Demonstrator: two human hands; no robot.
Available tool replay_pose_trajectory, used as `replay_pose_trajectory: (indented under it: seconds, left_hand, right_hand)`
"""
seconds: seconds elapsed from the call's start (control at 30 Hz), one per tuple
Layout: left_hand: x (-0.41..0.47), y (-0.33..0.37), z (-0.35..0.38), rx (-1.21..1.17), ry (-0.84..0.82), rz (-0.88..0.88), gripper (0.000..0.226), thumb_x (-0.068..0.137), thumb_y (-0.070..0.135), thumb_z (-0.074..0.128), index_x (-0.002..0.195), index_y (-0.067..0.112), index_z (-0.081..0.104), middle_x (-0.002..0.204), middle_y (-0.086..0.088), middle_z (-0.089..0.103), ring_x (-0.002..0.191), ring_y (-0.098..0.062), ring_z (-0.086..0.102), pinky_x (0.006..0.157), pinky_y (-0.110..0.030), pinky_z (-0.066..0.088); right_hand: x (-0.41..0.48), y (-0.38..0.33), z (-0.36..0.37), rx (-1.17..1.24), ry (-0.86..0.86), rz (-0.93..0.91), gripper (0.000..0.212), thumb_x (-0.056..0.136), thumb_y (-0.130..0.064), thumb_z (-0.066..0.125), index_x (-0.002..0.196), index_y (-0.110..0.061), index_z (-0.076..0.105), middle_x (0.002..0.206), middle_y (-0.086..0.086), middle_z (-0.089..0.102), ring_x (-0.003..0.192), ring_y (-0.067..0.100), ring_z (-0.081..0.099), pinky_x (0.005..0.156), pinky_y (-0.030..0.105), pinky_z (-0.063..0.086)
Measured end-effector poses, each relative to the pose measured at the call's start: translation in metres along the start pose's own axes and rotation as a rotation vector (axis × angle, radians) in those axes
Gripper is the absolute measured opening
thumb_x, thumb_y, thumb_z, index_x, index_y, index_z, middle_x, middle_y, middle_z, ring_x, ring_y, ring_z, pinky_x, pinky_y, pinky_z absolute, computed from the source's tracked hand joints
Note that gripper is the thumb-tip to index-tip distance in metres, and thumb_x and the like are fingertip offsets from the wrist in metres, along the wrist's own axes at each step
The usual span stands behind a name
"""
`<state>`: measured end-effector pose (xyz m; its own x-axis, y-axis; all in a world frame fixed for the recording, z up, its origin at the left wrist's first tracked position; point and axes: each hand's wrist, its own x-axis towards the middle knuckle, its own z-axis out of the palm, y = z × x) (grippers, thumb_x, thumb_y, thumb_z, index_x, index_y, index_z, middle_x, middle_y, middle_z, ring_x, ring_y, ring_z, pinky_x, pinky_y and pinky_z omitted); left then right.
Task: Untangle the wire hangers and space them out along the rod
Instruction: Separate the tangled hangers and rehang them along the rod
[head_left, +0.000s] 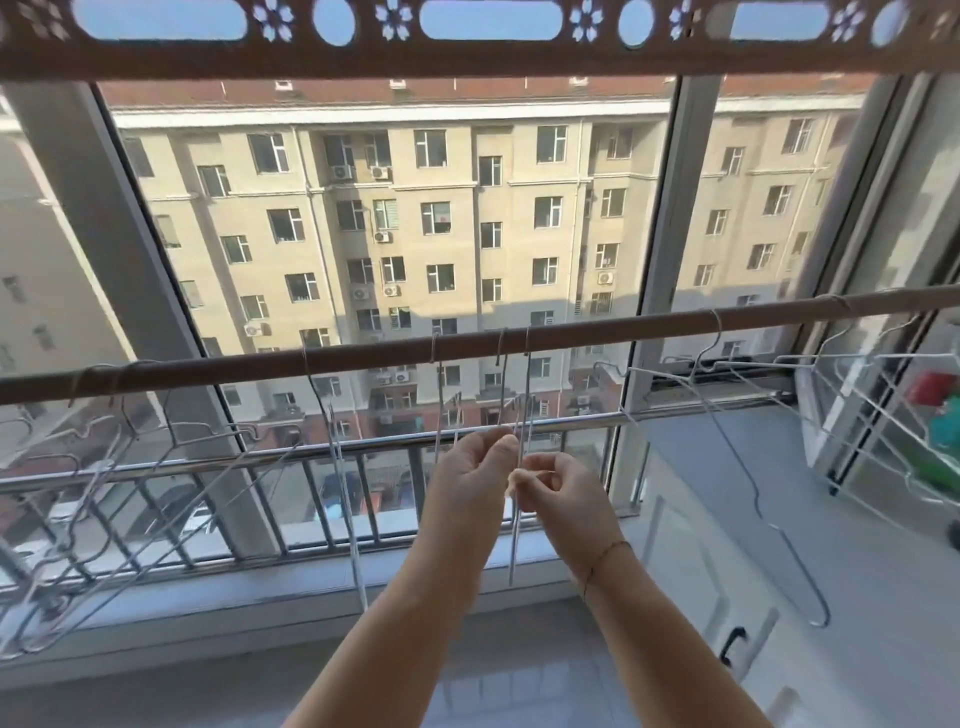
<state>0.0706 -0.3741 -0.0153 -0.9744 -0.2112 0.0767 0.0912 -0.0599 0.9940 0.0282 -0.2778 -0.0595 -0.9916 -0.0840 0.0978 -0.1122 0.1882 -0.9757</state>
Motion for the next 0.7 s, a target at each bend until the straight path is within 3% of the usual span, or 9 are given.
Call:
replay_pose_trajectory:
  seconds: [0.07,0.17,0.3,0.4,0.5,0.6,0.7]
  left_hand:
    - [0.004,-0.001,0.001,-0.03,-0.006,-0.039,0.018,0.093,0.018,0.05,0.104,0.015,0.064,0.087,0.001,0.064,0.083,-0.01,0.058,0.075,-0.021,0.045]
    - [0.007,0.0,0.008,-0.005,-0.01,-0.067,0.027,0.093,0.019,0.051,0.116,0.009,0.06,0.089,0.001,0.061,0.082,-0.011,0.058,0.071,-0.018,0.046]
    - [0.009,0.005,0.017,0.015,0.014,-0.061,0.026,0.093,0.017,0.05,0.118,0.012,0.057,0.088,0.004,0.061,0.08,-0.003,0.057,0.063,-0.011,0.042]
    - [0.011,0.006,0.02,-0.009,0.037,-0.052,0.023,0.093,0.014,0.05,0.114,0.009,0.058,0.086,0.004,0.06,0.082,-0.008,0.055,0.068,-0.016,0.04]
    - [0.011,0.005,0.021,-0.002,0.066,-0.034,0.019,0.093,0.013,0.049,0.108,0.01,0.06,0.08,0.003,0.059,0.078,-0.009,0.054,0.067,-0.02,0.04]
    - [0.009,0.005,0.024,-0.002,0.048,-0.018,0.014,0.093,0.012,0.048,0.098,0.013,0.061,0.077,0.002,0.059,0.07,-0.006,0.053,0.055,-0.01,0.045]
    - [0.01,0.008,0.03,-0.006,0.003,-0.005,0.018,0.092,0.007,0.046,0.088,0.008,0.063,0.067,-0.002,0.056,0.057,-0.005,0.051,0.046,-0.008,0.043]
  right_hand:
    - [0.007,0.005,0.001,0.006,0.015,0.03,0.013,0.07,-0.029,0.063,0.081,-0.024,0.057,0.085,0.015,0.069,0.081,0.028,0.066,0.08,0.045,0.056]
    - [0.013,0.005,0.0,0.05,-0.001,0.043,0.01,0.074,-0.014,0.065,0.082,-0.02,0.061,0.078,0.011,0.066,0.07,0.02,0.06,0.07,0.037,0.053]
    - [0.018,0.0,-0.005,0.094,-0.025,0.052,0.008,0.079,-0.021,0.068,0.078,-0.014,0.065,0.071,0.004,0.064,0.063,0.01,0.054,0.064,0.023,0.045]
    - [0.019,-0.004,-0.005,0.089,-0.03,0.061,0.013,0.08,-0.021,0.067,0.077,-0.009,0.066,0.061,-0.002,0.059,0.055,0.003,0.05,0.056,0.015,0.041]
    - [0.018,-0.002,-0.006,0.097,-0.024,0.067,0.015,0.079,-0.018,0.067,0.08,-0.004,0.066,0.063,0.0,0.058,0.058,0.009,0.049,0.06,0.022,0.042]
    - [0.019,-0.006,-0.011,0.129,0.009,0.026,0.012,0.081,-0.015,0.061,0.069,-0.011,0.061,0.058,0.001,0.058,0.052,0.011,0.049,0.056,0.026,0.04]
    - [0.024,-0.019,-0.017,0.16,0.028,-0.016,0.016,0.084,-0.011,0.057,0.068,-0.01,0.056,0.052,0.001,0.056,0.041,0.006,0.049,0.046,0.019,0.039]
